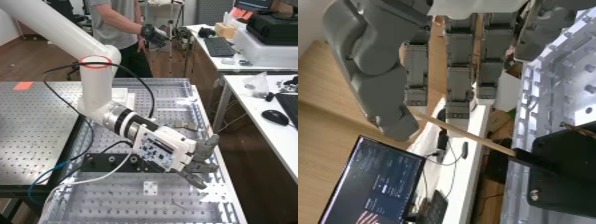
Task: Grab the chopstick and place it in the clear container
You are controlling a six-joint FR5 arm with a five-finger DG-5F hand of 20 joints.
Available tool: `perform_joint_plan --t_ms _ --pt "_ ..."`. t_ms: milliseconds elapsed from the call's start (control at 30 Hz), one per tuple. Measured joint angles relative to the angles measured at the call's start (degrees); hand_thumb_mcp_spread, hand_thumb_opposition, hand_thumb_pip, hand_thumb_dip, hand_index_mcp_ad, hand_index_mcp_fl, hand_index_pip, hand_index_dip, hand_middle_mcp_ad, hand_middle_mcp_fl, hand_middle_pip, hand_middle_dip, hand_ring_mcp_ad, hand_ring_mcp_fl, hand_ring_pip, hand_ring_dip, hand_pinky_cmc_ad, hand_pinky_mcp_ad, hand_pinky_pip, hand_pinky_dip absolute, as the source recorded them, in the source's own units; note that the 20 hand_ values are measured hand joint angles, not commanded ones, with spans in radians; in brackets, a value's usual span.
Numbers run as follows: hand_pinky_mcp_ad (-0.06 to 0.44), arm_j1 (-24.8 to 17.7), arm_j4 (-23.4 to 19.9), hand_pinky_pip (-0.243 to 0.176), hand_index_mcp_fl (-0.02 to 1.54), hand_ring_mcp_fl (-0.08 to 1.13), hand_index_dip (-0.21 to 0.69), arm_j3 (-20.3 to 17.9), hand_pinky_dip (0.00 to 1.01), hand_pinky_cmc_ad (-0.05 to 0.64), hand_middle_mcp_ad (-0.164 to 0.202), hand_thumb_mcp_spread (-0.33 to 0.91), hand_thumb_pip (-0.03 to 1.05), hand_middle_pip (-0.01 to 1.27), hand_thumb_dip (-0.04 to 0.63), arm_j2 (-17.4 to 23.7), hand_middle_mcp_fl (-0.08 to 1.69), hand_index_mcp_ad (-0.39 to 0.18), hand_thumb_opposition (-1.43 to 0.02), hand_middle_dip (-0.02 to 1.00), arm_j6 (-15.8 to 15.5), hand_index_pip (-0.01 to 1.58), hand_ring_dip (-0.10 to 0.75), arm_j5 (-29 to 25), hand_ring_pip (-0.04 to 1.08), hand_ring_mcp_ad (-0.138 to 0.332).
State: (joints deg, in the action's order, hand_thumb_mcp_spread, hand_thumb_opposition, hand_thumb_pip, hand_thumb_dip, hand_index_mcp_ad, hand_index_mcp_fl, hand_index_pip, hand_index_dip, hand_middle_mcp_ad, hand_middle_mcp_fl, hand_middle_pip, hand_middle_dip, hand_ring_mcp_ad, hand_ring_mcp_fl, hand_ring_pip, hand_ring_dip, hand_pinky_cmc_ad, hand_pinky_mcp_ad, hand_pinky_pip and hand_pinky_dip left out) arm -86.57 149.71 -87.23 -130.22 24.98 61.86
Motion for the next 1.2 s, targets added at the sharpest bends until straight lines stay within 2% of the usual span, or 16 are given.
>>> perform_joint_plan --t_ms 100,467,533,700,800,1100,1200 --pt "0.202 -0.03 0.03 -0.093 0.16 0.43 0.08 0.31 0.18 0.215 0.059 0.53 0.62 0.7 0.309 -0.1 0.57 -0.202 -0.8 0.68 -0.17 1.24 0.459 -0.08 0.1 0.087" --pt "0.199 0.11 0.15 -0.096 0.32 0.46 0.08 0.7 0.18 0.227 0.061 0.54 0.6 0.7 0.305 -0.31 0.6 -0.204 -0.8 0.69 -0.71 1.25 0.464 -0.41 0.09 0.087" --pt "0.199 0.11 0.13 -0.079 0.34 0.46 0.08 0.81 0.18 0.232 0.058 0.54 0.6 0.7 0.305 -0.36 0.63 -0.204 -0.8 0.69 -0.82 1.25 0.476 -0.38 0.1 0.087" --pt "0.201 0.12 0.28 -0.079 0.36 0.49 0.08 1.03 0.18 0.227 0.059 0.56 0.59 0.69 0.305 -0.42 0.64 -0.204 -0.82 0.69 -0.98 1.25 0.473 -0.45 0.1 0.087" --pt "0.201 0.11 0.36 -0.063 0.38 0.49 0.08 1.14 0.18 0.25 0.063 0.56 0.58 0.69 0.305 -0.44 0.67 -0.204 -0.82 0.69 -1.11 1.25 0.476 -0.55 0.1 0.087" --pt "0.202 0.17 0.65 -0.063 0.43 0.53 0.08 1.31 0.18 0.265 0.059 0.58 0.58 0.68 0.305 -0.44 0.71 -0.215 -0.85 0.69 -1.4 1.24 0.494 -0.64 0.1 0.079" --pt "0.202 0.22 0.65 -0.063 0.5 0.53 0.08 1.41 0.18 0.283 0.059 0.6 0.58 0.67 0.305 -0.47 0.71 -0.218 -0.88 0.69 -1.53 1.26 0.494 -0.69 0.1 0.08"
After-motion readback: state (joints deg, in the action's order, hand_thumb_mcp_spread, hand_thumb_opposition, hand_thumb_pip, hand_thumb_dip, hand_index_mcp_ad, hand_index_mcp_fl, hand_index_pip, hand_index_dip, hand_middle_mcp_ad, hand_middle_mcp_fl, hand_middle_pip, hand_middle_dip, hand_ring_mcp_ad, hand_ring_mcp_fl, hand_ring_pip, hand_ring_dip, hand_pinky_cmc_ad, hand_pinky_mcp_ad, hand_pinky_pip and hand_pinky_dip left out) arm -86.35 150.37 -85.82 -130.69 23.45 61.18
